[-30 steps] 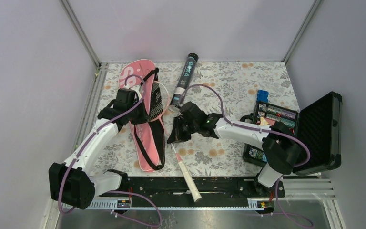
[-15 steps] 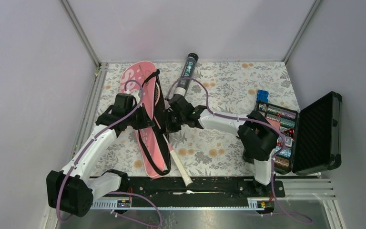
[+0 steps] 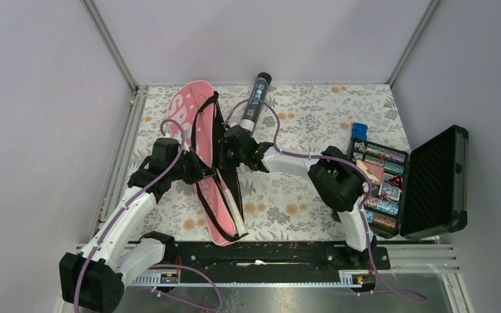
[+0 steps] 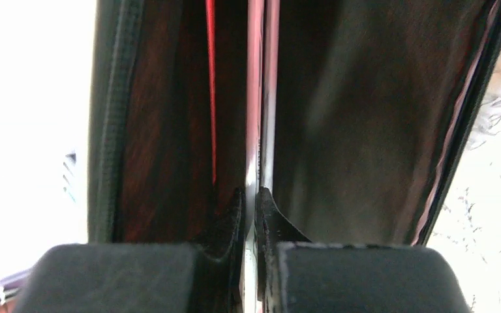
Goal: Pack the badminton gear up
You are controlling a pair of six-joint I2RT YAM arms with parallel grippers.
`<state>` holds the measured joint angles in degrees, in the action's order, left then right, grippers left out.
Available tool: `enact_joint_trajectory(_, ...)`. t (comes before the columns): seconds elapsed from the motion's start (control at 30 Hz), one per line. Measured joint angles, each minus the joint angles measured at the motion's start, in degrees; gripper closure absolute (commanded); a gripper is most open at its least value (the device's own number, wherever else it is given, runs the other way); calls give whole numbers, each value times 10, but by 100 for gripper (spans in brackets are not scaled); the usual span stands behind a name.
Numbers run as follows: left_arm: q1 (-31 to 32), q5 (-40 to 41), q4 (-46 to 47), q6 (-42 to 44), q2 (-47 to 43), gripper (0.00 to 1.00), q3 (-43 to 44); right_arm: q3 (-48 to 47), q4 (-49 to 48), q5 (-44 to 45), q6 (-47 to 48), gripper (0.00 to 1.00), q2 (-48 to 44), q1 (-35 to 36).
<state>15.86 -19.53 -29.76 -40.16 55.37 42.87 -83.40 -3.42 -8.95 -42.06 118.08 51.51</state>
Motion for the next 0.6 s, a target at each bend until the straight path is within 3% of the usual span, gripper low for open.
enact_joint_trajectory(0.5,-6,19,50,-92,-62,100,-52,-49,-64,102,-1,100,66,-1)
enact_joint_trajectory(0.57,-7,31,60,-103,-71,100,-64,-51,-69,106,-9,91,73,1)
enact_joint_trajectory(0.6,-7,38,63,-108,-74,96,-70,-52,-71,108,-12,80,76,2)
